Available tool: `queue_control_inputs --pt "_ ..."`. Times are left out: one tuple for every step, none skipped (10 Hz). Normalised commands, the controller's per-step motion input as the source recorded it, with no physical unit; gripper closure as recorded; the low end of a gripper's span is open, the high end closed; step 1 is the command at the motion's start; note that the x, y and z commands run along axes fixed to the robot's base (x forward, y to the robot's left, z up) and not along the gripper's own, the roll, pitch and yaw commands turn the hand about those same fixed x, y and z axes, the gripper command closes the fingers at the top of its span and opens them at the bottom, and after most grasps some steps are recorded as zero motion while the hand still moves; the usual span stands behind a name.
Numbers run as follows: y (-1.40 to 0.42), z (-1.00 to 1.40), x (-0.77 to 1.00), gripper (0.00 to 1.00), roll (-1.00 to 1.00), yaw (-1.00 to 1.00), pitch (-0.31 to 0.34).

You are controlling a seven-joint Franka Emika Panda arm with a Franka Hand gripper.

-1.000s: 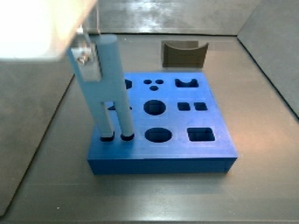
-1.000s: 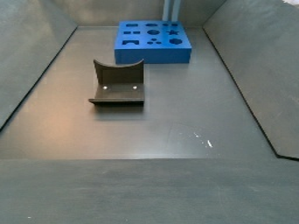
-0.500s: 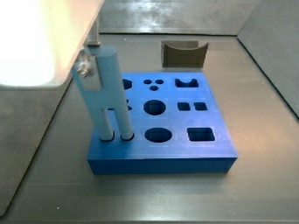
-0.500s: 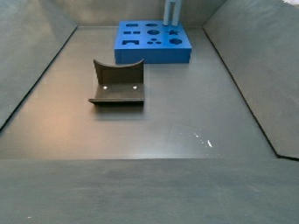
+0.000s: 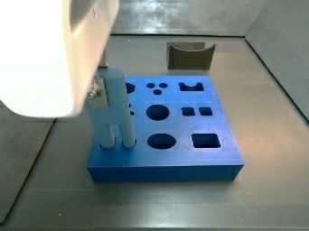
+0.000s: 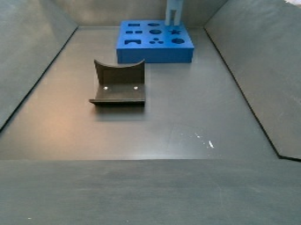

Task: Insert the square-circle object.

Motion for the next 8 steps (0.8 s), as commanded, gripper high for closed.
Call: queue_control_inputs --pt "0.01 -0.43 0.1 1.0 0.11 -0.04 0.026" --pt "0.01 -0.39 0.09 1.0 0.09 -0.03 0.027" --pt "0.01 -0.36 0.08 1.0 0.06 -0.02 0.016" --pt "0.01 -0.36 0.09 1.0 0.06 -0.01 0.014" --pt "0.0 -0.31 0.11 1.0 0.06 0.0 0.037" --pt "0.01 -0.29 0.04 1.0 0.03 0.0 0.001" --pt "-0.01 -0.07 0.0 1.0 0.0 0.0 -0.016" --pt "0.0 0.0 0.0 1.0 0.0 0.0 0.0"
